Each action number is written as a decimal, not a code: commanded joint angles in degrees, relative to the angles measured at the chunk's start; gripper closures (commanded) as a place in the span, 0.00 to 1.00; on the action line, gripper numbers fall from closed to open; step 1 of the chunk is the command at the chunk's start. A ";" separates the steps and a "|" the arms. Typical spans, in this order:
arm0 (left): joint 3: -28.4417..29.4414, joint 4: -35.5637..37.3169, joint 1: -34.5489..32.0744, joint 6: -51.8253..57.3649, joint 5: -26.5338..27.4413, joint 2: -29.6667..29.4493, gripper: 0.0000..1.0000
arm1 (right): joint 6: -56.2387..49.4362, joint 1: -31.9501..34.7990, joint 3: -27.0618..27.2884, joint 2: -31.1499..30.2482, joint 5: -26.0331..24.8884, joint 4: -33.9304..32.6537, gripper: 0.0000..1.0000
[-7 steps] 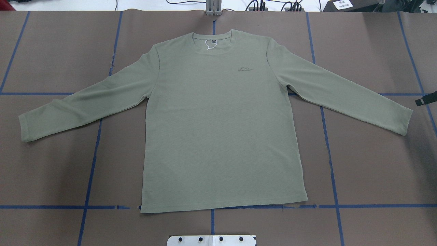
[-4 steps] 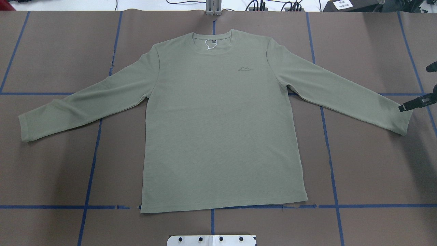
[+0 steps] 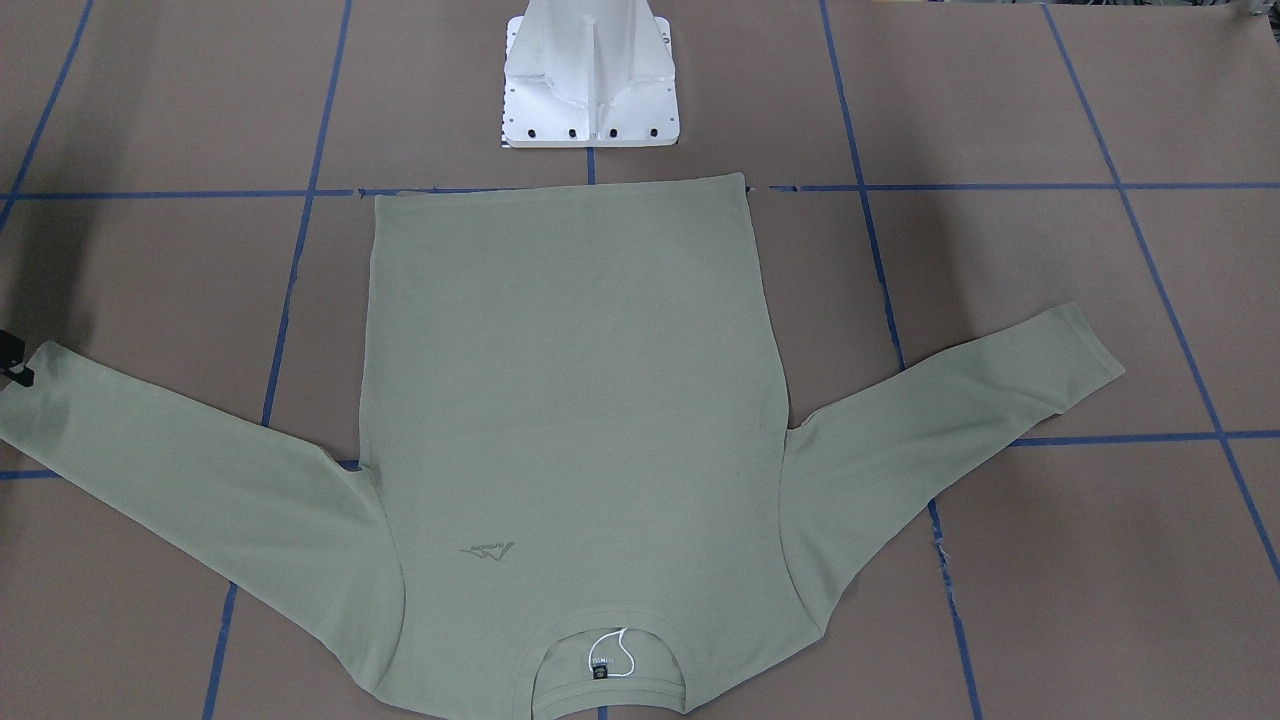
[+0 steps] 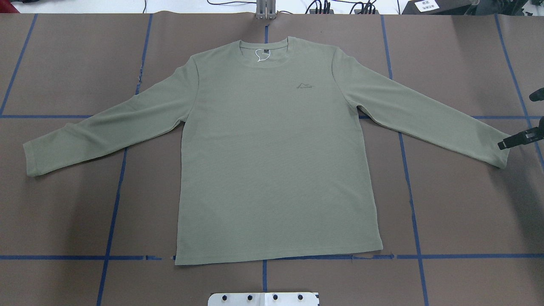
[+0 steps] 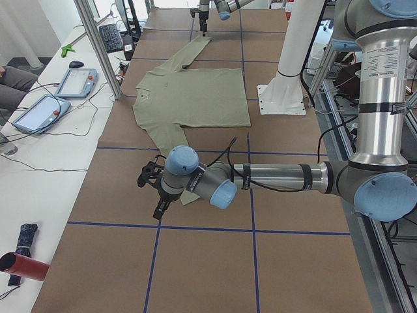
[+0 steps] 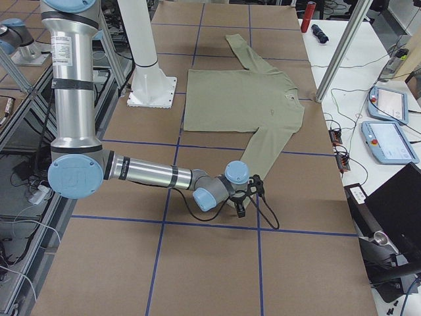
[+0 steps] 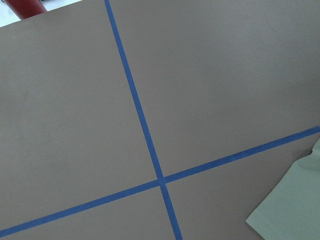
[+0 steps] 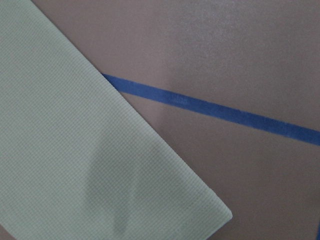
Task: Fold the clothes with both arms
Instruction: 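Lower the right gripper onto the sleeve cuff nearest it and grasp, then carry the sleeve with the right gripper across the shirt toward the left gripper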
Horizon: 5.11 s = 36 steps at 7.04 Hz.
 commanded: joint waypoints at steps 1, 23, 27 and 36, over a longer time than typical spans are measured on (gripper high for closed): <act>0.03 -0.01 0.00 0.00 -0.33 -0.09 0.00 | -0.05 -1.22 -0.10 -0.23 -0.02 -0.25 0.00; 0.20 0.61 0.00 0.00 -0.60 -0.79 0.00 | 33.53 -7.89 4.13 35.30 6.86 -13.55 1.00; -0.41 0.70 -0.09 0.00 -0.69 -0.62 0.00 | 33.53 -14.38 -11.03 60.16 2.01 -15.19 1.00; 0.03 0.52 -0.17 0.00 -3.85 0.26 0.00 | 32.91 -33.74 -34.78 76.31 -28.65 -10.49 0.87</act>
